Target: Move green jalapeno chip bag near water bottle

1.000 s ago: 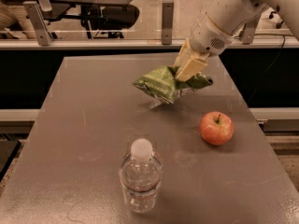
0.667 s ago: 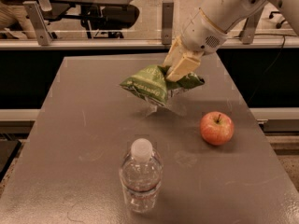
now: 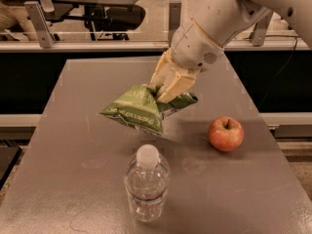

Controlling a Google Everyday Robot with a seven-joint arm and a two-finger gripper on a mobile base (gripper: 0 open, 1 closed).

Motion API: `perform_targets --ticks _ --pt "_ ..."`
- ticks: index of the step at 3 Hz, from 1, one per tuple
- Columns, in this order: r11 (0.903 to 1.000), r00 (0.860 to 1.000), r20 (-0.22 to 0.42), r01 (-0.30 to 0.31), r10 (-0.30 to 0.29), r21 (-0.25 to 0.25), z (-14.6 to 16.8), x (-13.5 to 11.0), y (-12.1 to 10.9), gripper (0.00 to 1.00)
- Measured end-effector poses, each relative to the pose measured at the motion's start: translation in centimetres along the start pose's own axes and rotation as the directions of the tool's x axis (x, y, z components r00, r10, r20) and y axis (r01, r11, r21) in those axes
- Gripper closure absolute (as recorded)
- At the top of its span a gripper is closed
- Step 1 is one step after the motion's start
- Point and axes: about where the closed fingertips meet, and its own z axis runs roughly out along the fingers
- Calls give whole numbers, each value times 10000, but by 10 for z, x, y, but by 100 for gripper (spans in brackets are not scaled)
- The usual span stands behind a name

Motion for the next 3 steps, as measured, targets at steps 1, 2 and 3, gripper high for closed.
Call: perform_targets --ticks 1,2,3 --pt "9990 9994 42 333 -332 -282 15 -12 14 88" --pt "9977 9990 -11 438 -439 -512 35 -16 20 66" --pt "9965 9988 -27 490 -493 -671 52 -17 23 42"
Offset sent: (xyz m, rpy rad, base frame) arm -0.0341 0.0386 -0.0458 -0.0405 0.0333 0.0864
